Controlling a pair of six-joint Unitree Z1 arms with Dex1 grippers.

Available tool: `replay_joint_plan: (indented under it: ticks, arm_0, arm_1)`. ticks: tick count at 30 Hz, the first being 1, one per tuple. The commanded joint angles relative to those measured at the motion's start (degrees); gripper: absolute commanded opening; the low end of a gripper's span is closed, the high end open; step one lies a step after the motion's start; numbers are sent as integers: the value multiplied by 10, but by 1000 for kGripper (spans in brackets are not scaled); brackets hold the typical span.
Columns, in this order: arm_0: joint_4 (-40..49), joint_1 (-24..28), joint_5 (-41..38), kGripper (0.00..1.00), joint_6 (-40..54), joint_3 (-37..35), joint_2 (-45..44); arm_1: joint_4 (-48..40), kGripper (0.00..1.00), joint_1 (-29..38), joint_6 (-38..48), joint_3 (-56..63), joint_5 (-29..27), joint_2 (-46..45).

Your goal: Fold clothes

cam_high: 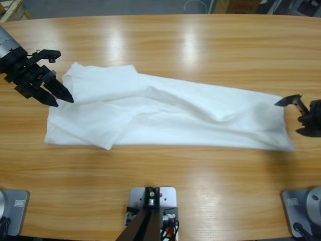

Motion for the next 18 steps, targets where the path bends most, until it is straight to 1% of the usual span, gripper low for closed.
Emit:
replay_joint_plan:
  ticks: [1, 5, 8, 11, 12, 13, 14, 16, 17, 18]
  arm_0:
    - [-5, 2, 8, 757, -1, 17, -2]
    - [-5, 2, 9, 757, -1, 17, 2]
    - [-5, 2, 13, 757, -3, 17, 2]
    - [-5, 2, 14, 757, -5, 17, 2]
    - [-5, 2, 15, 757, -5, 18, 2]
    - [-5, 2, 15, 757, -6, 17, 1]
    - [-4, 3, 15, 757, -6, 18, 0]
    - [-3, 4, 16, 757, -6, 17, -1]
    - [-3, 4, 16, 757, -6, 18, -1]
    - [-3, 4, 17, 757, -6, 18, -1]
  arm_1:
    - [-210, 987, -13, 10, 130, 21, 50]
    - [-237, 982, -13, -26, 130, 20, 38]
    - [-250, 982, -14, -34, 130, 26, 61]
    - [-285, 982, -13, -38, 129, 63, 120]
    - [-301, 954, -13, -41, 130, 78, 139]
    - [-317, 865, -13, -42, 130, 92, 153]
    - [-332, 807, -13, -43, 130, 109, 168]
    - [-335, 721, -13, -45, 131, 114, 173]
    - [-334, 646, -13, -45, 134, 115, 170]
    - [-334, 493, -13, -45, 137, 115, 167]
